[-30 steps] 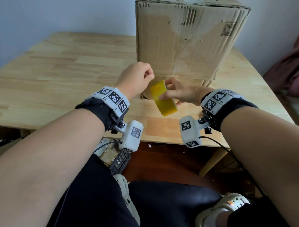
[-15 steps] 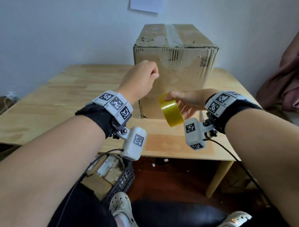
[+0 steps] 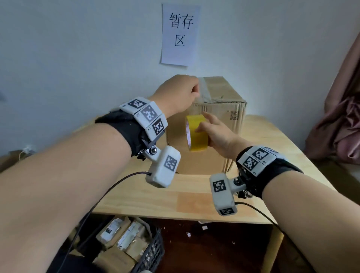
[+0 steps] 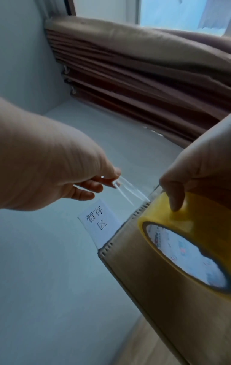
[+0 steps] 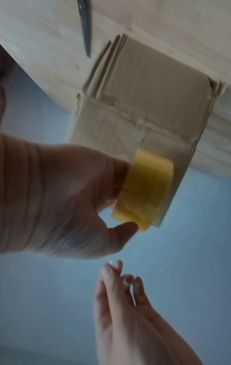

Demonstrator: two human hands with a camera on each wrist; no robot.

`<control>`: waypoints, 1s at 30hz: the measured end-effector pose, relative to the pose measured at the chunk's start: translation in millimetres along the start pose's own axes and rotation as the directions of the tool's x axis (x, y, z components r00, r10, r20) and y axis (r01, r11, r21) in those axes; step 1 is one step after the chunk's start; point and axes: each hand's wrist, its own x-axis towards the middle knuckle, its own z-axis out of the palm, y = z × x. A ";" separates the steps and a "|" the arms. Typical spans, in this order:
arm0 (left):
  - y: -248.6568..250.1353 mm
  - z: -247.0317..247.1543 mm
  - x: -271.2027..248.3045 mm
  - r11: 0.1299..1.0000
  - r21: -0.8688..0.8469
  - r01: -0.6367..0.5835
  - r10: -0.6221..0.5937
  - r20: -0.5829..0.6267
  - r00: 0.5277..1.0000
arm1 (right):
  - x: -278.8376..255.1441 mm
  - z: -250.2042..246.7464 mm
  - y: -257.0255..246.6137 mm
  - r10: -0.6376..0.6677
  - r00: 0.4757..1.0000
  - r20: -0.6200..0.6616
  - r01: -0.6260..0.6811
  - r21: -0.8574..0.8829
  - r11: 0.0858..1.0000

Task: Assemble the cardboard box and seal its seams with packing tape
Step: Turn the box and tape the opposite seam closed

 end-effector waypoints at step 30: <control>-111.1 20.8 2.0 0.382 -0.715 0.586 -0.676 0.217 0.705 | 67.1 3.3 -141.8 -0.411 0.912 -0.021 -0.034 -0.999 -0.025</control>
